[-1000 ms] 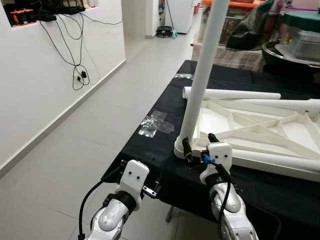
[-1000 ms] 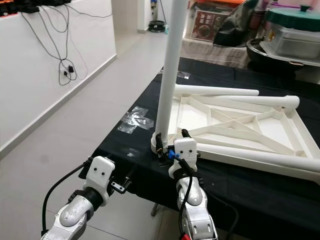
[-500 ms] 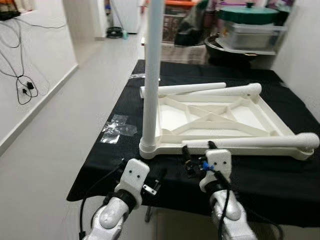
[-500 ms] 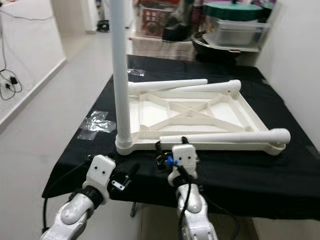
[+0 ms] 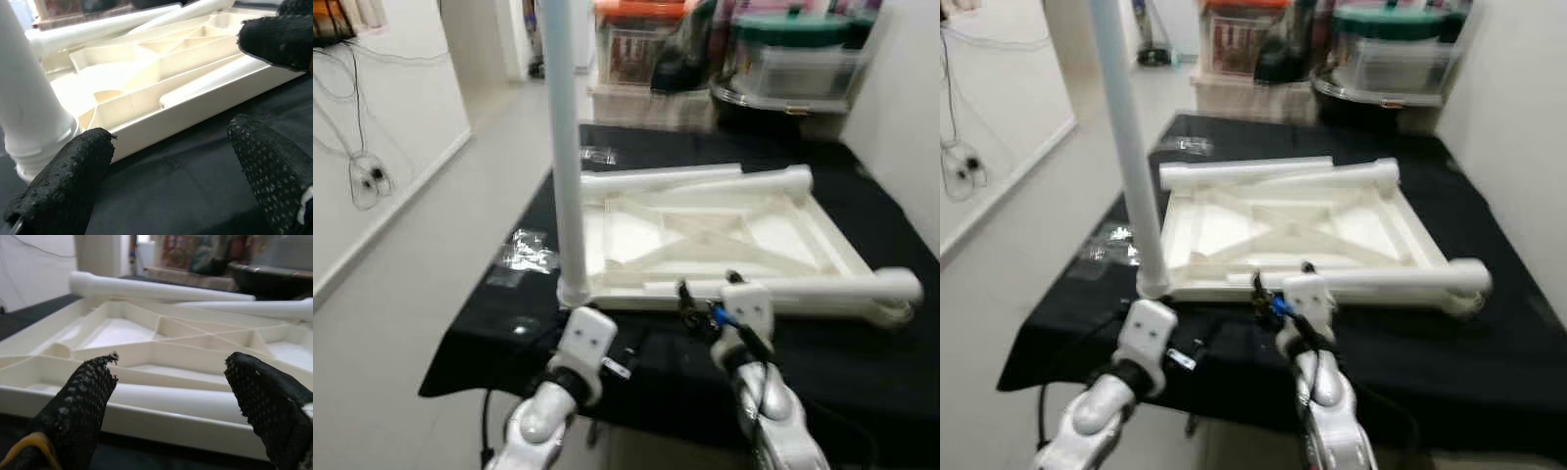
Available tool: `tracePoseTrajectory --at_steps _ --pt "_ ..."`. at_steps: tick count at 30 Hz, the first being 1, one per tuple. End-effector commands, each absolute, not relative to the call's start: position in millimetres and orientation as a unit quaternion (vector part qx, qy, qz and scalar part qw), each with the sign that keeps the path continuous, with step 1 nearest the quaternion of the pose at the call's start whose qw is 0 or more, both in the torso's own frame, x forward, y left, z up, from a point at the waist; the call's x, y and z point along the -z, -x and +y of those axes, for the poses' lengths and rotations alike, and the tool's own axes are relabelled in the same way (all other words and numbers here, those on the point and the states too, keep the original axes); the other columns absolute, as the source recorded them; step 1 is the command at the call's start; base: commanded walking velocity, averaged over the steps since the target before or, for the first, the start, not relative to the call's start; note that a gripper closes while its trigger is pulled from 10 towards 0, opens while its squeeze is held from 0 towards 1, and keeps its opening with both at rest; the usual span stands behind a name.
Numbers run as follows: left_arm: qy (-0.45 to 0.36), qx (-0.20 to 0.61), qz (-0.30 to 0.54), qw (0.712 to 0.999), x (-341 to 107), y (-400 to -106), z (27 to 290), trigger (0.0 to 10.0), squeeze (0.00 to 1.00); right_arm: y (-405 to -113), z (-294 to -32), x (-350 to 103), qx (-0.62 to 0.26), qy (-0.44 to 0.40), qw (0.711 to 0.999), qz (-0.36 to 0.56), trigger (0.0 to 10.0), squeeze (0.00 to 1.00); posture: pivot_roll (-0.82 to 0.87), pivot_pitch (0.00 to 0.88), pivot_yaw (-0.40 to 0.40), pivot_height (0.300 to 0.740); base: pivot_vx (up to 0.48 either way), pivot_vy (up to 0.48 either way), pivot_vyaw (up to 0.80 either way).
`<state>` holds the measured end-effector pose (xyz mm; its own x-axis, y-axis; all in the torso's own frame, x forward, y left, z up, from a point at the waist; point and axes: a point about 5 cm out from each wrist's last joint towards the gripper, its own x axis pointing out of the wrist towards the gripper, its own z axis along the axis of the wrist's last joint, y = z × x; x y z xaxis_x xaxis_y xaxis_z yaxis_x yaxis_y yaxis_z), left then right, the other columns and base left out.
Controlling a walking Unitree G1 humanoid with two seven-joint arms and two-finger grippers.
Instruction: Building children table
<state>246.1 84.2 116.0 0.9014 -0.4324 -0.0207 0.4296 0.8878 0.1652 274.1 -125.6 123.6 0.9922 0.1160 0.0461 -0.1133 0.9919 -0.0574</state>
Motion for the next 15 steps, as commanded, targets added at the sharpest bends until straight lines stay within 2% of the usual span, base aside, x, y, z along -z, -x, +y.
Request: tracePoseTrajectory --at_steps 1,2,8,9,12,15 --pt "-0.081 0.223 -0.006 0.971 -115 -247 82 10.0 0.0 -274 -130 -123 -0.053 0.026 0.998 -0.021 10.0 0.0 0.04 0.028 -0.043 0.74 0.0 -0.39 0.0" --pt "-0.081 0.223 -0.006 0.971 -115 -247 82 10.0 0.0 -274 -130 -123 -0.053 0.026 0.998 -0.021 10.0 0.0 0.04 0.028 -0.043 0.74 0.0 -0.39 0.0" --pt "-0.052 0.215 -0.005 0.975 -117 -248 87 10.0 0.0 -289 -133 -139 -0.093 0.02 0.995 -0.041 10.0 0.0 0.04 0.03 -0.046 0.74 0.0 0.0 0.0" --pt "-0.046 0.212 -0.002 0.976 -117 -248 87 10.0 0.0 -312 -141 -160 -0.114 0.058 0.99 -0.058 10.0 0.0 0.04 0.029 -0.043 0.74 0.0 0.0 0.0" --pt "-0.044 0.212 0.0 0.976 -117 -248 87 10.0 0.0 -324 -146 -172 -0.124 0.08 0.987 -0.067 10.0 0.0 0.04 0.029 -0.043 0.74 0.0 0.0 0.0" --pt "-0.045 0.215 -0.003 0.975 -117 -246 84 10.0 0.0 -356 -147 -200 -0.184 0.142 0.971 -0.061 10.0 0.0 0.04 0.026 -0.05 0.74 0.0 0.0 0.0"
